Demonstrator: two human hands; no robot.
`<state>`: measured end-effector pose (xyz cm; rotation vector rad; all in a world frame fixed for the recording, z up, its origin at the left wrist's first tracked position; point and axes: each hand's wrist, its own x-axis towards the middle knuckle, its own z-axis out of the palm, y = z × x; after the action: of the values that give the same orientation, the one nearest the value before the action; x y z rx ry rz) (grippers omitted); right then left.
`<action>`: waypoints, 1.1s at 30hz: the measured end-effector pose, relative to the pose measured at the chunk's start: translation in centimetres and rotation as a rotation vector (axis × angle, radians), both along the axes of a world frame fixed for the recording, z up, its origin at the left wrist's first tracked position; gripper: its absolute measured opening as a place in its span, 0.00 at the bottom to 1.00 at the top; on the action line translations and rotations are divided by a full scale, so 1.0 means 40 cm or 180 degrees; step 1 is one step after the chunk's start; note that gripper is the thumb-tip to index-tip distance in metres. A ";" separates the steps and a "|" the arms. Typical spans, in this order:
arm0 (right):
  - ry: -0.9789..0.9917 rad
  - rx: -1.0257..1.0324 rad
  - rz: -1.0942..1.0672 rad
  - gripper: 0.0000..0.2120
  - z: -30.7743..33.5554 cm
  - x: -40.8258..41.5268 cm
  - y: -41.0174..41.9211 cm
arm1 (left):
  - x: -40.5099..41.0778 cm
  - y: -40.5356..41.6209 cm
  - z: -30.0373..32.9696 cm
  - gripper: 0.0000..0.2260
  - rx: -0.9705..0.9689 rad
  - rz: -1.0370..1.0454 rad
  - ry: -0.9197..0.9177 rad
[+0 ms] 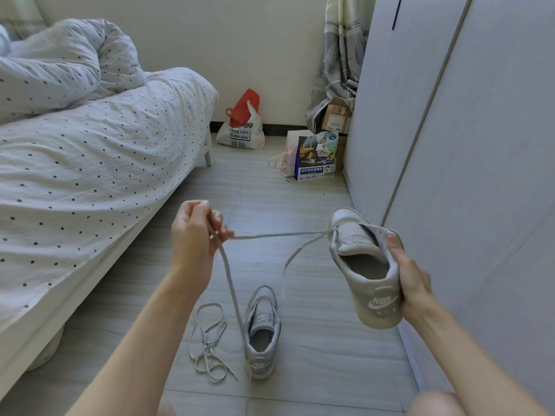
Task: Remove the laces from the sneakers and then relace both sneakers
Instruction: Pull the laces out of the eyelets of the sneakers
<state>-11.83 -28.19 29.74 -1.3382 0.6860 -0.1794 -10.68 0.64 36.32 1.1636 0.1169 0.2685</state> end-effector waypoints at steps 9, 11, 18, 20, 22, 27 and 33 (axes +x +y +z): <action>-0.0194 -0.0277 0.0609 0.27 -0.001 -0.015 -0.045 | 0.005 -0.035 -0.080 0.07 0.3156 -0.0464 0.0450; -0.0422 -0.0243 0.1128 0.31 0.005 -0.017 -0.052 | 0.006 -0.049 -0.083 0.06 0.3285 -0.0481 0.0389; -0.0906 -0.0141 0.2004 0.38 0.020 -0.023 -0.010 | -0.003 -0.100 -0.086 0.07 0.3012 -0.1126 0.0035; -0.0963 -0.0158 0.1972 0.39 0.026 -0.023 0.002 | -0.005 -0.101 -0.081 0.07 0.2958 -0.1105 -0.0025; -0.0977 -0.0197 0.1952 0.40 0.029 -0.023 0.008 | -0.006 -0.097 -0.076 0.08 0.2917 -0.0982 -0.0082; -0.0802 -0.0307 0.1806 0.36 0.030 -0.017 0.017 | -0.005 -0.073 -0.035 0.09 0.1539 -0.0599 -0.0222; -0.0374 -0.0273 0.0819 0.26 0.001 0.001 0.003 | -0.009 -0.022 0.001 0.11 0.0267 -0.0112 -0.0291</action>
<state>-11.80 -28.06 29.80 -1.4725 0.4064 -0.0798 -11.02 -0.25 36.36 1.2333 0.0050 0.2972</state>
